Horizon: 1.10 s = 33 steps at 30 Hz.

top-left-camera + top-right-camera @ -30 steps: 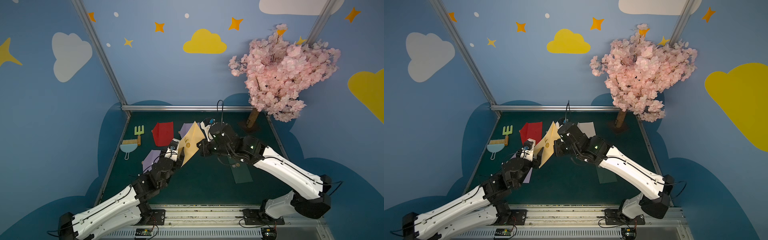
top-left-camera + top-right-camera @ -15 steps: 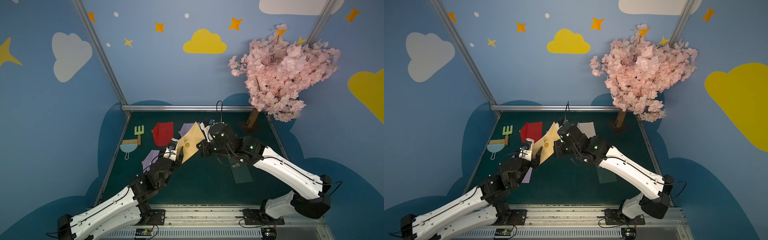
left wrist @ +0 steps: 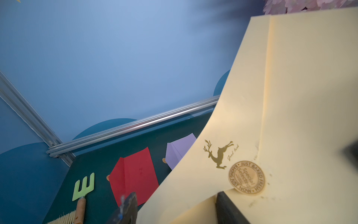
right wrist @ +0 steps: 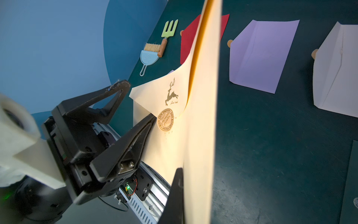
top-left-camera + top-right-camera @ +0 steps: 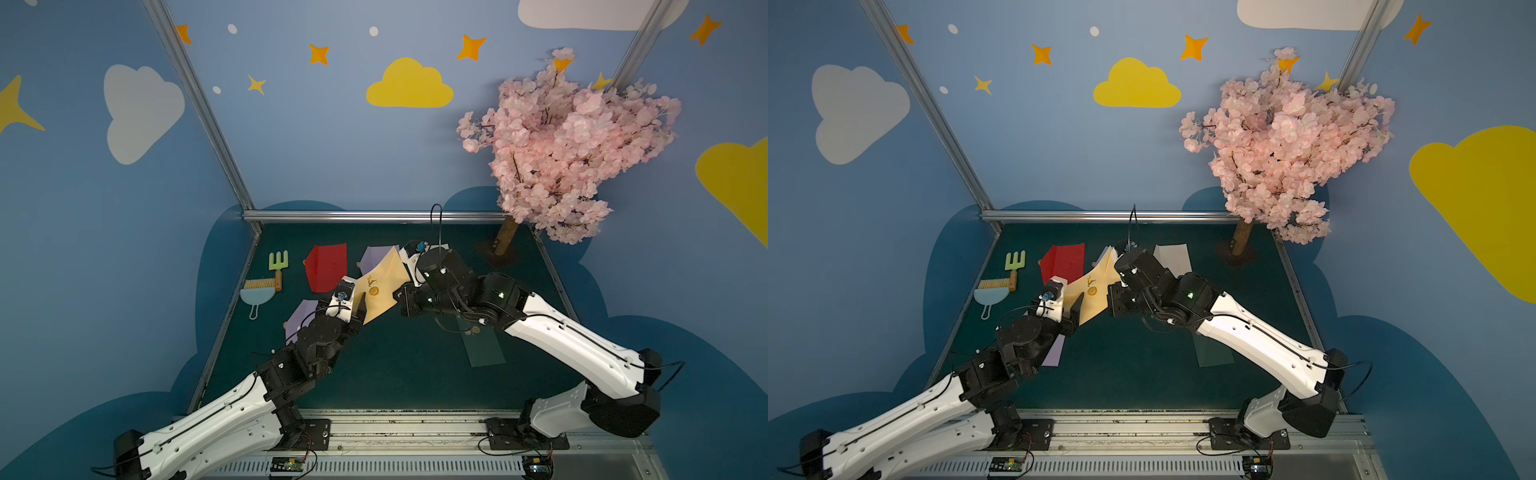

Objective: Open the envelope
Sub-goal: Open the envelope flap on the envelope.

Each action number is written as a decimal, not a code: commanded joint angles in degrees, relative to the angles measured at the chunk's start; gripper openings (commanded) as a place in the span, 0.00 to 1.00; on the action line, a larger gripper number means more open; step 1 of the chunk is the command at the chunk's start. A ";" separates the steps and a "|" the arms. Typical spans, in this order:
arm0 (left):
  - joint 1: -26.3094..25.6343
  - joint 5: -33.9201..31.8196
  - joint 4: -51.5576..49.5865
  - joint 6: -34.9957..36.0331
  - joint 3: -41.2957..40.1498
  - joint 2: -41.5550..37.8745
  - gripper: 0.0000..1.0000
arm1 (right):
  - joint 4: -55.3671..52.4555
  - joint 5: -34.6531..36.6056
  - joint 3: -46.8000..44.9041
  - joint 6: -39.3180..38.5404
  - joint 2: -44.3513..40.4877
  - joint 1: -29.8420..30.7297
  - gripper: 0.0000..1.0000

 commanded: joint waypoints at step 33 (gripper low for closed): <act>13.93 11.93 -11.41 -3.59 6.74 -5.54 0.67 | 0.66 -10.58 -2.39 -4.82 -2.84 -0.67 0.00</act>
